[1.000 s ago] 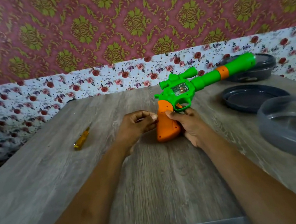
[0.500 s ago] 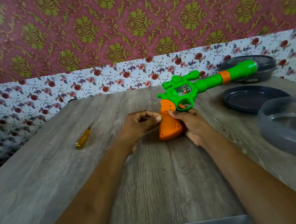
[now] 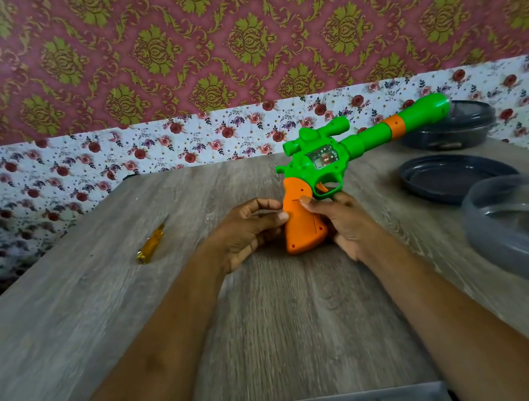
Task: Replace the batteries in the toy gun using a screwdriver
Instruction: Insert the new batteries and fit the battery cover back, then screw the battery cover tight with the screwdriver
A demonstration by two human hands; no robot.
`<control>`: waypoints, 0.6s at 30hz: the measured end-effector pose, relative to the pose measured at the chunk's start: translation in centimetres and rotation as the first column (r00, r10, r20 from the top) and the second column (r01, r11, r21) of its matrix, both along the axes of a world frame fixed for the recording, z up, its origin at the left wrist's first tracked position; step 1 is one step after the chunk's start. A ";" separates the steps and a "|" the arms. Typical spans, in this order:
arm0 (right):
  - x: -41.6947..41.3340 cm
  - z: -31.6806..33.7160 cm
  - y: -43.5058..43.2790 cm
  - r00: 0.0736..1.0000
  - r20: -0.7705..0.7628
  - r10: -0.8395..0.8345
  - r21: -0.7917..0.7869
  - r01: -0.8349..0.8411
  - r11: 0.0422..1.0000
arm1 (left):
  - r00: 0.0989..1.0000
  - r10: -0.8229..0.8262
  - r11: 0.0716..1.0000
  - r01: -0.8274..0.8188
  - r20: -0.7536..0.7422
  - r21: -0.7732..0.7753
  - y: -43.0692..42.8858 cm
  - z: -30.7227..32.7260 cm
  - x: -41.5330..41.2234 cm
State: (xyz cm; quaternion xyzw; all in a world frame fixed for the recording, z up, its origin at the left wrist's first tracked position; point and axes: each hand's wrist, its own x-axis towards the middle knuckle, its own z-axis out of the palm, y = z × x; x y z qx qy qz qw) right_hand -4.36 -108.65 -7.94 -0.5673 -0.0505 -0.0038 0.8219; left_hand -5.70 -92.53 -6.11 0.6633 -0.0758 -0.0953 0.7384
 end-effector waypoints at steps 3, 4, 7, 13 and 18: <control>-0.1 0.1 0.1 1.000 0.012 0.003 -0.005 -0.003 1.000 | 1.000 -0.008 1.000 0.008 -0.002 -0.002 0.1 0.0 0.1; -0.1 0.1 0.1 1.000 0.010 0.006 -0.007 -0.006 1.000 | 1.000 -0.011 1.000 0.011 -0.003 -0.008 0.1 -0.1 0.1; -0.3 0.3 0.1 1.000 -0.002 0.019 -0.008 -0.019 1.000 | 1.000 -0.027 0.999 0.027 -0.007 -0.031 0.3 -0.1 0.2; -0.5 0.5 0.0 0.999 -0.013 0.030 0.012 -0.030 0.999 | 0.999 -0.045 0.998 0.044 -0.021 -0.049 0.2 0.0 0.1; -0.6 0.7 0.1 0.999 -0.038 0.021 0.012 -0.021 1.000 | 0.938 0.274 0.838 -0.342 0.214 0.425 3.3 1.5 0.0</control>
